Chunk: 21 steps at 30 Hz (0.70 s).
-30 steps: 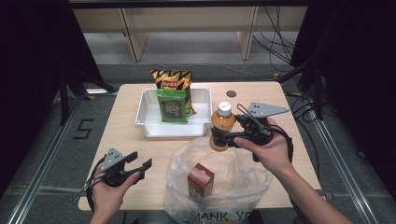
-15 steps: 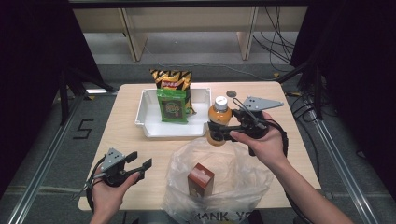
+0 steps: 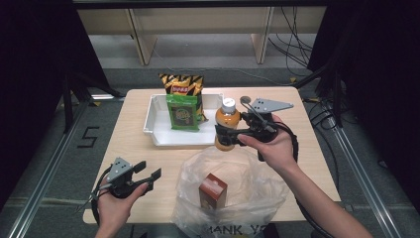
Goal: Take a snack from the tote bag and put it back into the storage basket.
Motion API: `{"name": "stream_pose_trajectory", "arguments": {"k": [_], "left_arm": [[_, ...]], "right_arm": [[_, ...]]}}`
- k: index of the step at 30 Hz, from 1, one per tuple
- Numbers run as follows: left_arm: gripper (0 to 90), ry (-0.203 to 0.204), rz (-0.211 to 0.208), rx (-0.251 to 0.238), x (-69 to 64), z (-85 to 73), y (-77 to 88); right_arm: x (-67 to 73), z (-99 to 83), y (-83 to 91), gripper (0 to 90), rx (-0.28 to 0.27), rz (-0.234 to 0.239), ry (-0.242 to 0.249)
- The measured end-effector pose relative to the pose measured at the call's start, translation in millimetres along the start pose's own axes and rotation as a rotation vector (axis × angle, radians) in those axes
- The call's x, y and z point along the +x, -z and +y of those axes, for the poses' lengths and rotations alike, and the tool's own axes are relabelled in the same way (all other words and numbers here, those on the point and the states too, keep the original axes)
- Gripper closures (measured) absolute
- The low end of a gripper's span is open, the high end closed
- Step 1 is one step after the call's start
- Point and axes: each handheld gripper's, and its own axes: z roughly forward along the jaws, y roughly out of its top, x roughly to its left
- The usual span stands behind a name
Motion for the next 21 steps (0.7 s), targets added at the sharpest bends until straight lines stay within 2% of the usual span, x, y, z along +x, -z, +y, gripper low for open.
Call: {"name": "stream_pose_trajectory", "arguments": {"k": [1,2,4,7,8,9,10,11,14,17,18,19,21], "left_arm": [[33.8,-0.001,0.0,0.002,0.0,0.1,0.3],[33.8,-0.001,0.003,0.004,-0.1,0.1,0.7],[33.9,-0.002,0.004,0.004,-0.2,0.2,0.8],[33.9,0.0,-0.003,0.0,0.1,-0.1,0.0],[33.9,-0.004,-0.001,0.001,0.2,-0.1,0.1],[33.9,-0.012,-0.002,0.002,0.4,0.1,0.3],[33.9,-0.011,-0.002,0.002,0.3,0.1,0.4],[33.9,-0.011,-0.001,0.003,0.3,0.3,0.6],[34.0,-0.001,0.0,0.003,0.1,0.1,0.8],[34.0,-0.01,-0.002,0.003,0.9,0.3,1.1],[34.0,-0.01,-0.003,0.002,1.1,0.3,0.9],[34.0,-0.01,0.001,0.002,0.9,0.3,1.0],[34.0,-0.009,0.007,0.007,0.7,0.4,1.6]], "right_arm": [[-0.1,-0.1,-0.9,32.8,0.011,-0.001,-0.014],[-1.4,0.0,-2.8,32.8,0.004,0.005,0.003],[-2.3,0.2,-5.0,32.7,0.008,0.007,0.002],[-2.6,1.0,-8.5,32.7,0.009,-0.004,-0.024],[-4.9,1.2,-9.4,32.7,0.011,-0.005,-0.005],[-4.7,1.1,-9.9,32.7,0.018,-0.006,-0.02],[-6.7,1.5,-10.9,32.7,0.012,-0.015,0.007],[-7.1,1.6,-13.4,32.7,0.011,0.001,-0.003],[-6.9,2.7,-15.3,32.7,0.019,-0.004,-0.019],[-9.5,4.0,-19.9,32.7,0.019,-0.016,0.011],[-8.9,4.1,-20.8,32.7,0.022,-0.015,-0.006],[-10.8,4.3,-23.4,32.7,0.013,-0.009,0.003],[-10.9,4.0,-25.9,32.7,0.018,-0.015,-0.01]]}}
